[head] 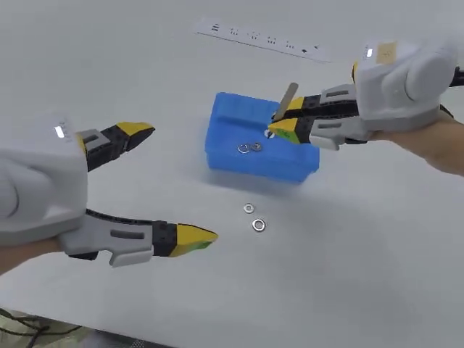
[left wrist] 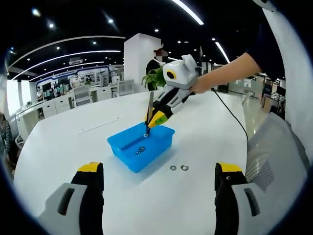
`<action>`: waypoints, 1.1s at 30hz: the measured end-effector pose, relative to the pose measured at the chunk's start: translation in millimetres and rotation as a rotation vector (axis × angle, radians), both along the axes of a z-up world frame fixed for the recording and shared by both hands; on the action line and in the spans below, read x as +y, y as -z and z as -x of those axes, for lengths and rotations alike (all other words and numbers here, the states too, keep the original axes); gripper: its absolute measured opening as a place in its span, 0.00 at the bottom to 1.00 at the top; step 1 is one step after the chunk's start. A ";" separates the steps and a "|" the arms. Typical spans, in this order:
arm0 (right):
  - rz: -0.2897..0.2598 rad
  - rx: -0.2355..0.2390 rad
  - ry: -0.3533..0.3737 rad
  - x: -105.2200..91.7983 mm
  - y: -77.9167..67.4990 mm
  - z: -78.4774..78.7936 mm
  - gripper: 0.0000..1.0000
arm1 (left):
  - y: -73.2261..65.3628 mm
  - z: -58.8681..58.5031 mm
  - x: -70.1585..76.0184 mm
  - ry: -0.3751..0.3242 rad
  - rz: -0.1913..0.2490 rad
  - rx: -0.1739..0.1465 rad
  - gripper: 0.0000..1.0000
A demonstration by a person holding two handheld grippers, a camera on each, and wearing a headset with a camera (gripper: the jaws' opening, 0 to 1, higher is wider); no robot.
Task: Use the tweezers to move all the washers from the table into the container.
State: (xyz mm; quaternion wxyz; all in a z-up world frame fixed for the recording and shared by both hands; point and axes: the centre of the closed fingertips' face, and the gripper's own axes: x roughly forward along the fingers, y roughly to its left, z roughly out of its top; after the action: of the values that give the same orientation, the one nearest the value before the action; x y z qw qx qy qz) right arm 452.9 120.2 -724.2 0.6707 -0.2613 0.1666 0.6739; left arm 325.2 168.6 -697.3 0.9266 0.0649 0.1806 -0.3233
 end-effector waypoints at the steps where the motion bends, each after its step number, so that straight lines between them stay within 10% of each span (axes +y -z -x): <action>1: 0.008 0.004 0.000 0.8 5.5 -1.6 0.09 | 1.1 0.4 1.1 -0.004 -0.005 0.003 1.00; 11: 0.068 0.037 -0.009 -0.9 38.7 -4.1 0.09 | 11.0 9.7 5.1 -0.015 -0.031 0.041 1.00; 33: 0.063 0.038 -0.014 0.3 38.1 -0.9 0.10 | 11.4 10.5 -2.7 -0.003 -0.016 0.044 1.00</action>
State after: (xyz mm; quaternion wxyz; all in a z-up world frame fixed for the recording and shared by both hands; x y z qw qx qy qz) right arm 453.8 120.5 -762.2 0.6542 -0.2704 0.1986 0.6778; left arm 314.8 165.9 -708.7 0.9224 0.0652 0.2035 -0.3217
